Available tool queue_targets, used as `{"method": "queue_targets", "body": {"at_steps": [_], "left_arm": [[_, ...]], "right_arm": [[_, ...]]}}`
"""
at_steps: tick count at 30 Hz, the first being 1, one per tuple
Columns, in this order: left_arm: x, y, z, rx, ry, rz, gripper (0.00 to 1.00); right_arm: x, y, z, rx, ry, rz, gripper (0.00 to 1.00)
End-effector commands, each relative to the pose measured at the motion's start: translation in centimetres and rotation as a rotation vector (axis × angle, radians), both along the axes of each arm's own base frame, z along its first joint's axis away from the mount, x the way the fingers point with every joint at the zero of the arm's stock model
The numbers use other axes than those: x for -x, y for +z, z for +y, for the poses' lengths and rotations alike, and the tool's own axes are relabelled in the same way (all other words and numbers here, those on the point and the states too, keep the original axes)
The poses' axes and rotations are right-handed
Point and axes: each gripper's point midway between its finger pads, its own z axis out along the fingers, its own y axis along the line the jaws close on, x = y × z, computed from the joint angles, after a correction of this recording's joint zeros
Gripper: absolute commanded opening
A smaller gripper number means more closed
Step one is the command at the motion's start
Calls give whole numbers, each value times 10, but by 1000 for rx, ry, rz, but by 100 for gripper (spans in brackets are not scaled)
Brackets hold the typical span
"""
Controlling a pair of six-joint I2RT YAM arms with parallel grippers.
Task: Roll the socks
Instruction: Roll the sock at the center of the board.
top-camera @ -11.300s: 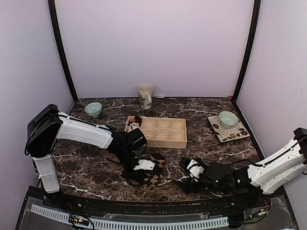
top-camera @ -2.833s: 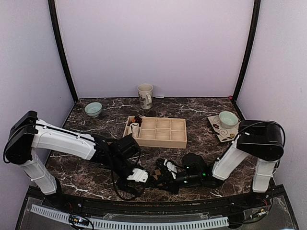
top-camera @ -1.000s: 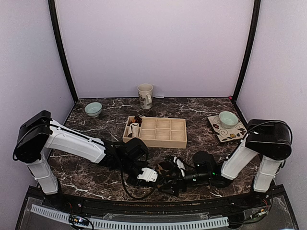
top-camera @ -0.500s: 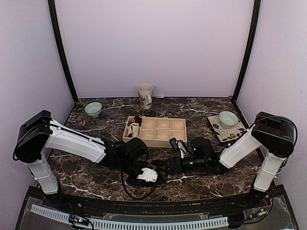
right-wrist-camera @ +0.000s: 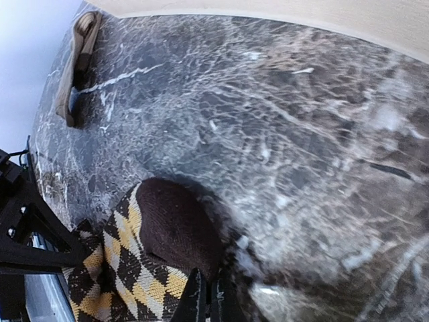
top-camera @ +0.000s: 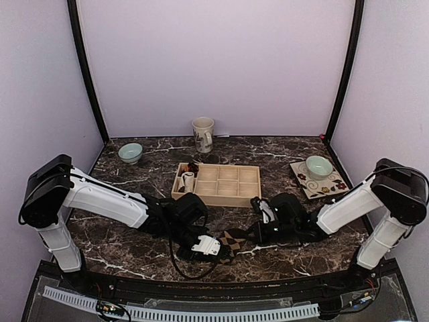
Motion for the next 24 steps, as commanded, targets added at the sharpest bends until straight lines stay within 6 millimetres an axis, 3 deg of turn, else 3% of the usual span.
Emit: {"method": "queue_targets", "body": {"at_steps": [1,6,10,13,18,22,24], "left_arm": [[29,-42,47,-212,-14,125,5],[29,-45,47,-221,-15,129,5],[29,-42,46,-218,-15,131,5],[28,-41,45,-219,-16,130,5],[29,-42,49,-230,-13,129,5],[29,-42,49,-231,-11,135,4],[29,-42,47,-230,-7,137,4]], "right_arm": [[-4,7,-23,60,-64,-46,0],[-6,34,-19,14,-61,-77,0],[-11,46,-10,9,-53,-78,14],[-11,33,-6,34,-40,-47,19],[-2,22,8,-11,-4,7,19],[12,4,17,3,44,50,2],[13,-1,21,5,62,63,0]]}}
